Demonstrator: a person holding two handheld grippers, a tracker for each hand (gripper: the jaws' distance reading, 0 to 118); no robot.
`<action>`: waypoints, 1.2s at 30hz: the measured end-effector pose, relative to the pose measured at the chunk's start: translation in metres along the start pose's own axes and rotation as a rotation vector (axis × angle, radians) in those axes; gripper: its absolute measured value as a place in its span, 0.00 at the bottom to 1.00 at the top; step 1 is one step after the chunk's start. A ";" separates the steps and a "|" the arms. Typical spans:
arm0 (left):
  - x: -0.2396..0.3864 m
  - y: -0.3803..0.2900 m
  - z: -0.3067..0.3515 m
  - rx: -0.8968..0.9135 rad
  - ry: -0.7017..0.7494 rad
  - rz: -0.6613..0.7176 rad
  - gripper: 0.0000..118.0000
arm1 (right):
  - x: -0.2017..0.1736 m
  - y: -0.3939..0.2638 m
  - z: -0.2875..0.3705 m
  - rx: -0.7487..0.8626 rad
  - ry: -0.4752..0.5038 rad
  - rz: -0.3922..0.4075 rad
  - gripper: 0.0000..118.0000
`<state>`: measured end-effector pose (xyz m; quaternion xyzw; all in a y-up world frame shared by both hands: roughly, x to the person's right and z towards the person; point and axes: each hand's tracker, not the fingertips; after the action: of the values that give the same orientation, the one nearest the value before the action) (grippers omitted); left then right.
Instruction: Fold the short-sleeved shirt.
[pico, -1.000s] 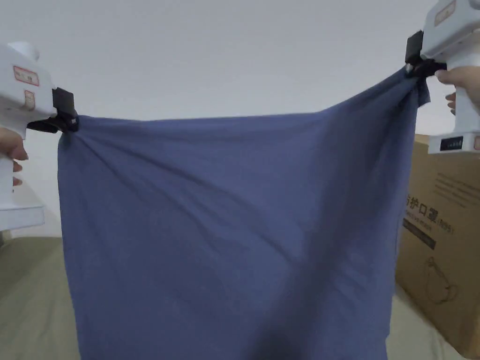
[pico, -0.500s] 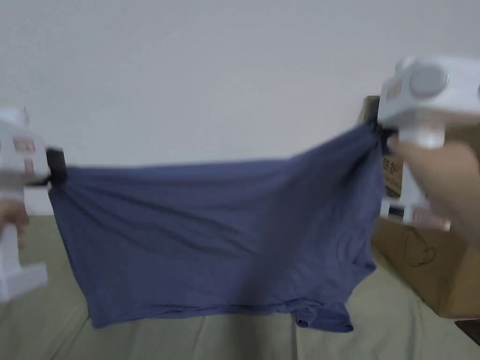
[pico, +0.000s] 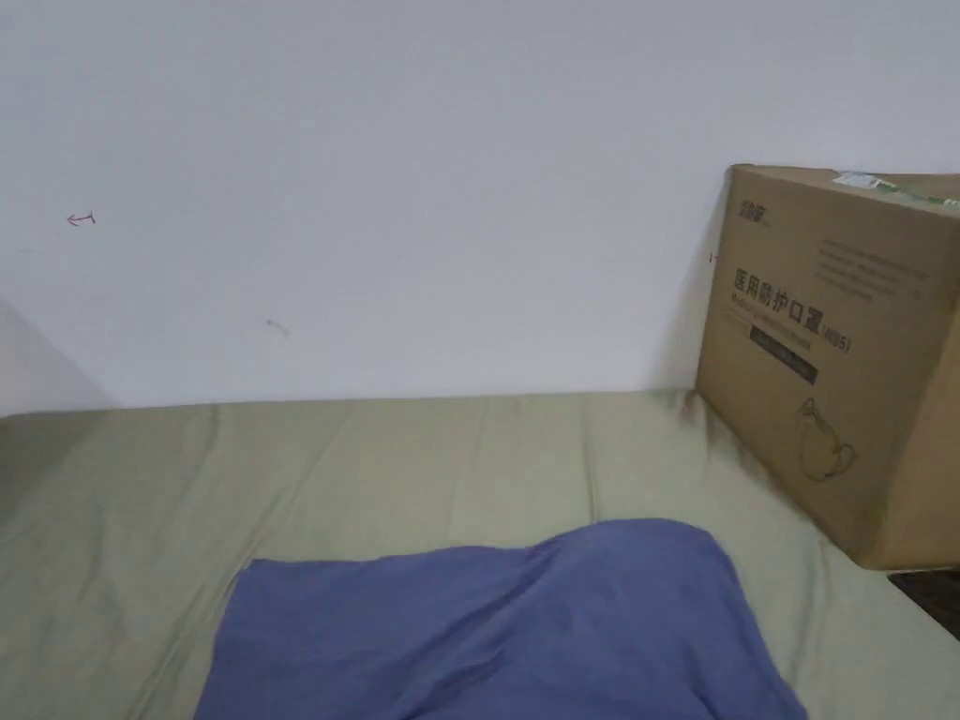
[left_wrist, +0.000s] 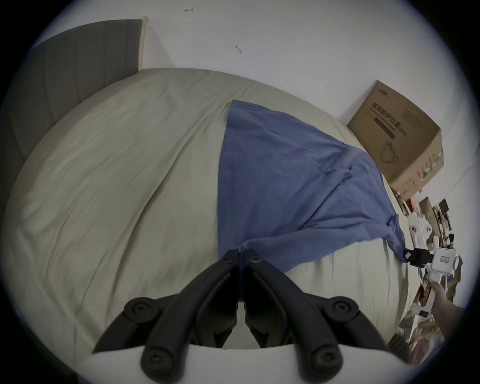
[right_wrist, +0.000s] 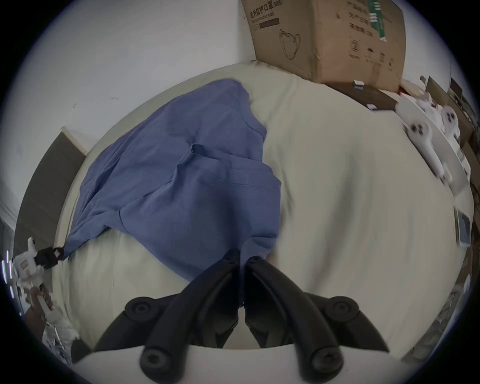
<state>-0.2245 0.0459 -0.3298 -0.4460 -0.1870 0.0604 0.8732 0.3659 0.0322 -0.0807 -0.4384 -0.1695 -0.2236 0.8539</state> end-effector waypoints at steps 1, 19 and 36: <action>-0.004 -0.007 0.011 -0.014 -0.006 -0.009 0.02 | 0.007 -0.016 0.015 -0.001 0.004 0.002 0.00; 0.008 -0.113 0.121 -0.078 0.016 -0.224 0.02 | 0.035 -0.086 0.093 -0.151 -0.105 0.137 0.00; 0.025 -0.079 0.204 0.118 -0.121 -0.040 0.90 | -0.015 -0.061 0.159 0.041 0.033 0.096 0.98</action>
<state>-0.2836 0.1604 -0.1509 -0.3853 -0.2444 0.0809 0.8861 0.3059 0.1358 0.0421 -0.4247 -0.1386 -0.1863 0.8750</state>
